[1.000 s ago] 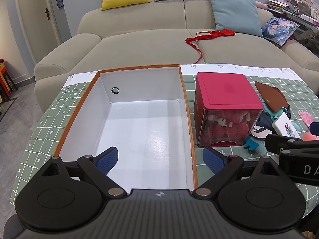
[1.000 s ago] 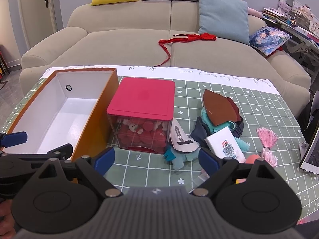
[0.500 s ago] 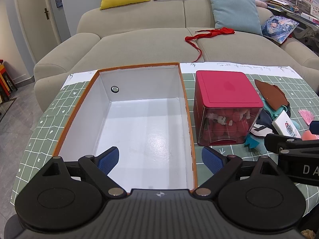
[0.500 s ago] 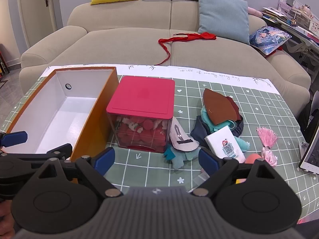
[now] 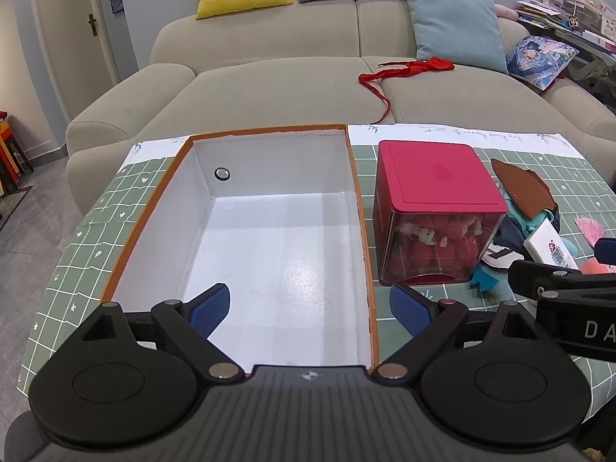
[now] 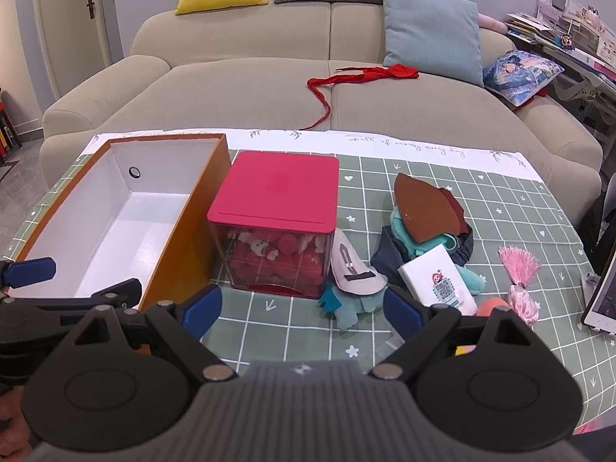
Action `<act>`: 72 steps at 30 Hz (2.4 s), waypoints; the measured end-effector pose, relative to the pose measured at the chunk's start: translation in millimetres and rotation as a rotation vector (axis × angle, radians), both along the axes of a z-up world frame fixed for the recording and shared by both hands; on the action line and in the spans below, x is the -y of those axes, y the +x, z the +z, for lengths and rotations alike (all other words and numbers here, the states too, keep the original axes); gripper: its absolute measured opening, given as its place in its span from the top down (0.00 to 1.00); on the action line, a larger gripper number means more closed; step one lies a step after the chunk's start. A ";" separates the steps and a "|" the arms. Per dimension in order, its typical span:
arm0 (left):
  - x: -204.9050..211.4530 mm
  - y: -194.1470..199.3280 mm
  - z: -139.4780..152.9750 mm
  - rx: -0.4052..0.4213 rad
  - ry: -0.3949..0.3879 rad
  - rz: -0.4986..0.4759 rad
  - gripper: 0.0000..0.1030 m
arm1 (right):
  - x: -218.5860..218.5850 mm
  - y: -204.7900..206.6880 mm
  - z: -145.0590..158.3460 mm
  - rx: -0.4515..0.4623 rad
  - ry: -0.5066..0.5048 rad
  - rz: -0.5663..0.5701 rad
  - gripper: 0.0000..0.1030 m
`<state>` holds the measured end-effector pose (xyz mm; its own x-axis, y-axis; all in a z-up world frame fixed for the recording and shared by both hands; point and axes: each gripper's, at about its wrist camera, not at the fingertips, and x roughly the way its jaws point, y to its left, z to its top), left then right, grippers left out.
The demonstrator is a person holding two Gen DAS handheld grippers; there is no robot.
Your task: Organize soft objects
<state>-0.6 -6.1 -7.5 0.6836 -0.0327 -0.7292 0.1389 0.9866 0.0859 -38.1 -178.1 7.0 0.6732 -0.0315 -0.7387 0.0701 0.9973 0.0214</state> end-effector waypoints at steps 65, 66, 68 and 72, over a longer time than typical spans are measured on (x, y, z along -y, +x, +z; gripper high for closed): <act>236.9 -54.1 -106.5 -0.102 0.163 -0.788 0.00 | 231.2 -28.1 -73.3 -0.170 0.292 -0.197 0.99; 238.2 -51.2 -109.1 -0.116 0.163 -0.782 0.00 | 231.8 -28.7 -73.3 -0.168 0.295 -0.198 0.98; 241.1 -47.4 -113.3 -0.136 0.161 -0.776 0.00 | 233.5 -29.0 -73.7 -0.168 0.302 -0.206 0.96; 246.4 -41.7 -119.1 -0.158 0.144 -0.767 0.00 | 237.7 -30.4 -73.7 -0.161 0.326 -0.220 0.95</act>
<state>-42.3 -252.5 -126.5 0.3962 -0.3505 -0.8486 0.7963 0.5913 0.1276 -68.5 -415.8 -66.7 0.5517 0.0908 -0.8291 0.3087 0.9012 0.3041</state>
